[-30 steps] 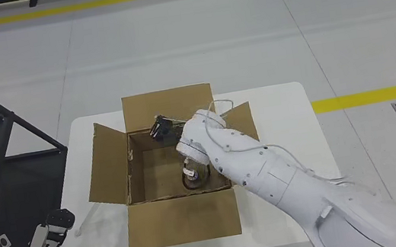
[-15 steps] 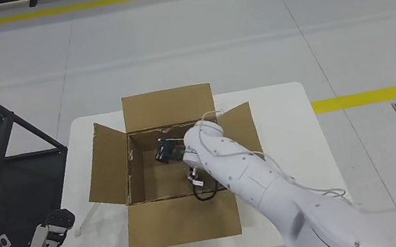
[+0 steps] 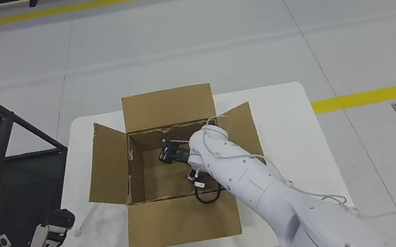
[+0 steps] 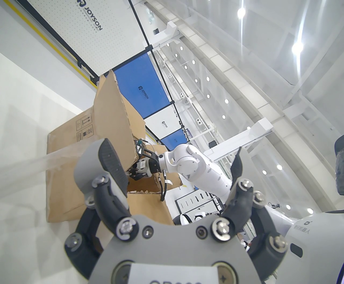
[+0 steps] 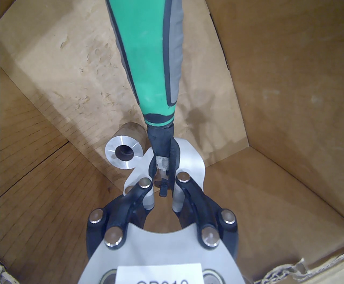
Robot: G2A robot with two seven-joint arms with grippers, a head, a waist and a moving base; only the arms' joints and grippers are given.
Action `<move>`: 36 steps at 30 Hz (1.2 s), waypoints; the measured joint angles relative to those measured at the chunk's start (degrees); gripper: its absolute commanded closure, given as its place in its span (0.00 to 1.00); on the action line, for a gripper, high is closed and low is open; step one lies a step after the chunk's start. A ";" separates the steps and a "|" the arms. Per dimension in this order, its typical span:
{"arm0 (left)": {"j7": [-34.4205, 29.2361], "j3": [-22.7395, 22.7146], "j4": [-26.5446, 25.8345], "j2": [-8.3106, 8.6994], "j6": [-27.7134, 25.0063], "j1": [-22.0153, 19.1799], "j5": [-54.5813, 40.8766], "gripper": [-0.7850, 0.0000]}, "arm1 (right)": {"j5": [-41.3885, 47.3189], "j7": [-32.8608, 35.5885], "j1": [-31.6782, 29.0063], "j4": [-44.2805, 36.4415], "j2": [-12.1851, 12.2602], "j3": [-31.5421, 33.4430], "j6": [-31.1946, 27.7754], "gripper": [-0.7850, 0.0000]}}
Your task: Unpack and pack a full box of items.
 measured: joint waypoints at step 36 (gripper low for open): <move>0.00 0.00 0.00 0.00 0.00 0.00 0.00 0.00 | -3.58 -9.08 0.36 -7.60 2.51 1.72 6.02 0.00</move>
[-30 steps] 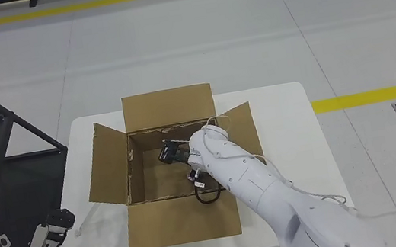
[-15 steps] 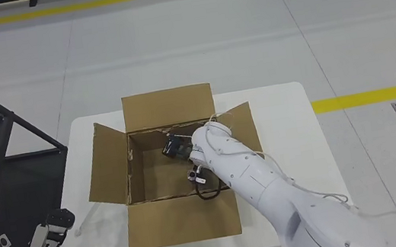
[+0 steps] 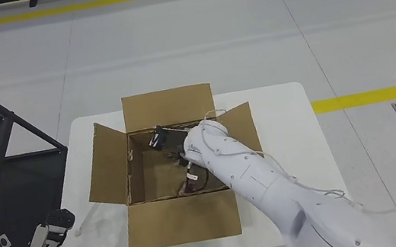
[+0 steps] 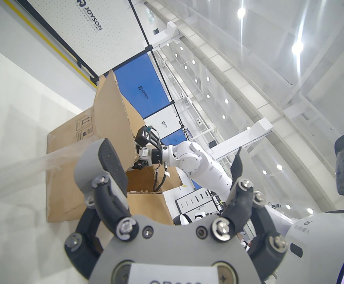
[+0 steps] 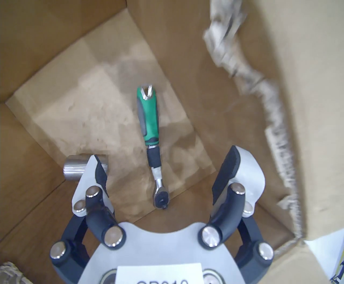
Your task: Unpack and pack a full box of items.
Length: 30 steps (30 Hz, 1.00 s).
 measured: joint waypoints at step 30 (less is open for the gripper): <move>6.19 2.24 -4.73 -0.63 7.65 -1.83 11.64 0.00 | -5.98 -3.15 -15.38 -39.82 13.44 18.42 -2.04 0.00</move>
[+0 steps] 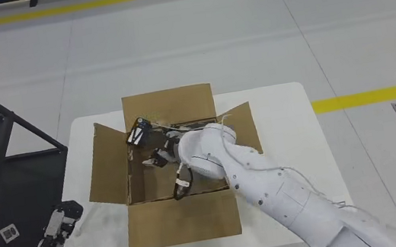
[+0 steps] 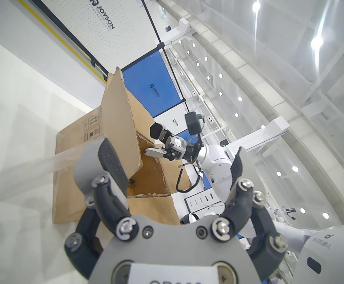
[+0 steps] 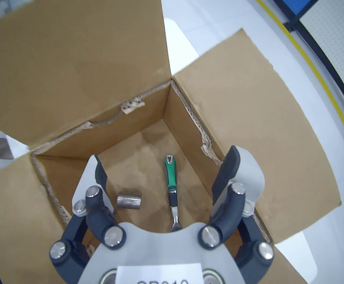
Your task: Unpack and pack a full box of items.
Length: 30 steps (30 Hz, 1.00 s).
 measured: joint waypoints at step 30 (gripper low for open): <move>-3.26 16.07 -1.57 -0.81 13.88 -10.85 16.18 0.00 | 15.65 -18.43 -28.99 -25.15 10.62 32.68 -33.27 0.00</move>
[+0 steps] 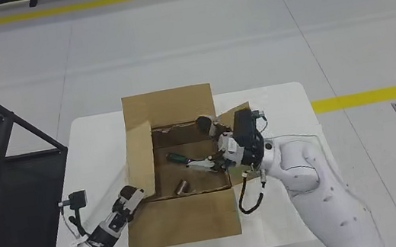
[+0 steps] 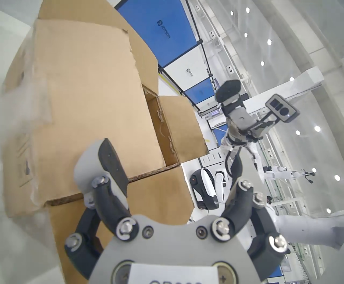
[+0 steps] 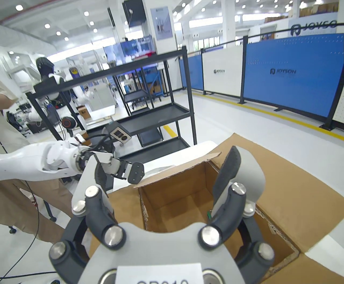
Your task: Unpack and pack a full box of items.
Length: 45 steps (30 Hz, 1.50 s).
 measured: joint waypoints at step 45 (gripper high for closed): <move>0.80 0.73 1.14 -0.01 8.98 -3.30 0.68 0.00 | 54.16 52.12 22.38 25.11 5.29 -14.99 15.70 0.00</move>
